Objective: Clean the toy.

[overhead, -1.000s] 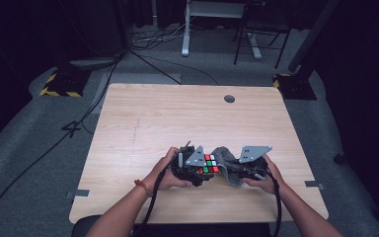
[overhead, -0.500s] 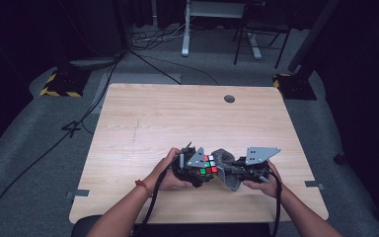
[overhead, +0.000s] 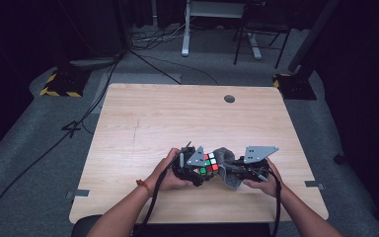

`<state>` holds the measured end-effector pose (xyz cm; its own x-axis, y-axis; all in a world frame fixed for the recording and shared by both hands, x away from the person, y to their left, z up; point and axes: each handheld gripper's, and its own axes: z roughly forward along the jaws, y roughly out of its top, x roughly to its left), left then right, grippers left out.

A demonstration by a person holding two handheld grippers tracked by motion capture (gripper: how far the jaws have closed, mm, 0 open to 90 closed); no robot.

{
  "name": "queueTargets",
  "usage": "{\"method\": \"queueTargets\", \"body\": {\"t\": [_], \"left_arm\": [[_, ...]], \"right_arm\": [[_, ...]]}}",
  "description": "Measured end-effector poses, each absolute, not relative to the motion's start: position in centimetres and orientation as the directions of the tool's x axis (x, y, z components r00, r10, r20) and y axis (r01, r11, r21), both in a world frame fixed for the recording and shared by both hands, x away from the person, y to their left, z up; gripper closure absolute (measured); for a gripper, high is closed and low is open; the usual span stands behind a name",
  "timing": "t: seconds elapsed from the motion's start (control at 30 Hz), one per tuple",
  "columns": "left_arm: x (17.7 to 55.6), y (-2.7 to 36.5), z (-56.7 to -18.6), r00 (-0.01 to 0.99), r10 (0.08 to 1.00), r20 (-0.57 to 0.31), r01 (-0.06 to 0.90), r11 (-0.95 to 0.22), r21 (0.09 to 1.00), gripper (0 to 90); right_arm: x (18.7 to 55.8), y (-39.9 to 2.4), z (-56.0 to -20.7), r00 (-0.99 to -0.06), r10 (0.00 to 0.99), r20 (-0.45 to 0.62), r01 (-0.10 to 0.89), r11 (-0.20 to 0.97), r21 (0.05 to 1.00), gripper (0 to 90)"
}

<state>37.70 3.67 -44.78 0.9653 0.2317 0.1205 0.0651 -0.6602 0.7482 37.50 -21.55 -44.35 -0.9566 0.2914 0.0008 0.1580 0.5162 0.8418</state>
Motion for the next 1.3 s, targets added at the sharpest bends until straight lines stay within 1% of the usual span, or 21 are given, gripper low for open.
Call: {"method": "queueTargets", "body": {"t": [0.1, 0.2, 0.27, 0.33, 0.43, 0.6, 0.67, 0.8, 0.87, 0.9, 1.0, 1.07, 1.13, 1.3], "left_arm": [[37.8, 3.8, -44.8, 0.965, 0.237, 0.112, 0.075, -0.660, 0.747, 33.5], [37.9, 3.9, -44.8, 0.964, 0.239, 0.113, 0.076, -0.657, 0.750, 33.6], [38.0, 4.1, -44.7, 0.965, 0.242, 0.100, 0.085, -0.650, 0.755, 33.6], [38.1, 4.2, -44.7, 0.974, 0.211, 0.076, 0.081, -0.647, 0.758, 33.6], [37.6, 4.1, -44.5, 0.983, 0.167, 0.081, 0.047, -0.646, 0.762, 33.6], [37.0, 3.8, -44.2, 0.988, 0.132, 0.086, 0.018, -0.637, 0.770, 33.7], [37.0, 3.9, -44.0, 0.984, 0.150, 0.100, 0.019, -0.635, 0.772, 33.7], [37.4, 4.4, -43.7, 0.980, 0.178, 0.092, 0.039, -0.620, 0.783, 33.7], [37.7, 4.7, -43.8, 0.977, 0.194, 0.086, 0.054, -0.618, 0.785, 33.7], [37.8, 4.8, -43.8, 0.975, 0.198, 0.097, 0.050, -0.626, 0.778, 33.7], [38.3, 5.2, -44.1, 0.974, 0.217, 0.068, 0.083, -0.618, 0.782, 33.7], [38.4, 5.2, -44.4, 0.973, 0.221, 0.068, 0.089, -0.631, 0.771, 33.7], [38.2, 4.9, -44.8, 0.976, 0.209, 0.057, 0.093, -0.640, 0.762, 33.6], [37.4, 4.1, -44.9, 0.988, 0.150, 0.046, 0.063, -0.646, 0.761, 33.6]], "right_arm": [[37.6, -21.4, -44.7, -0.962, 0.274, 0.009, 0.163, 0.546, 0.822, 79.1], [37.5, -21.5, -44.5, -0.967, 0.256, 0.006, 0.150, 0.545, 0.825, 79.1], [37.3, -21.7, -44.1, -0.971, 0.240, 0.007, 0.135, 0.525, 0.840, 79.0], [37.0, -21.9, -43.5, -0.973, 0.231, -0.003, 0.114, 0.491, 0.863, 79.0], [36.7, -22.0, -42.7, -0.969, 0.248, -0.014, 0.098, 0.433, 0.896, 78.9], [36.7, -21.7, -42.7, -0.953, 0.298, -0.051, 0.100, 0.469, 0.877, 78.9], [36.8, -21.5, -43.0, -0.951, 0.306, -0.049, 0.113, 0.491, 0.864, 78.9], [37.1, -21.2, -43.9, -0.957, 0.289, -0.030, 0.137, 0.539, 0.831, 78.9], [37.0, -21.0, -44.1, -0.963, 0.268, -0.028, 0.130, 0.553, 0.823, 78.9], [36.9, -20.9, -44.1, -0.965, 0.261, -0.032, 0.123, 0.557, 0.821, 78.9], [36.7, -20.9, -43.8, -0.970, 0.239, -0.030, 0.107, 0.539, 0.836, 78.9], [36.4, -21.1, -43.4, -0.972, 0.231, -0.038, 0.091, 0.520, 0.849, 78.8], [36.2, -21.2, -42.9, -0.972, 0.229, -0.045, 0.076, 0.495, 0.866, 78.8], [36.0, -21.5, -42.4, -0.965, 0.255, -0.068, 0.062, 0.468, 0.882, 78.8]]}}
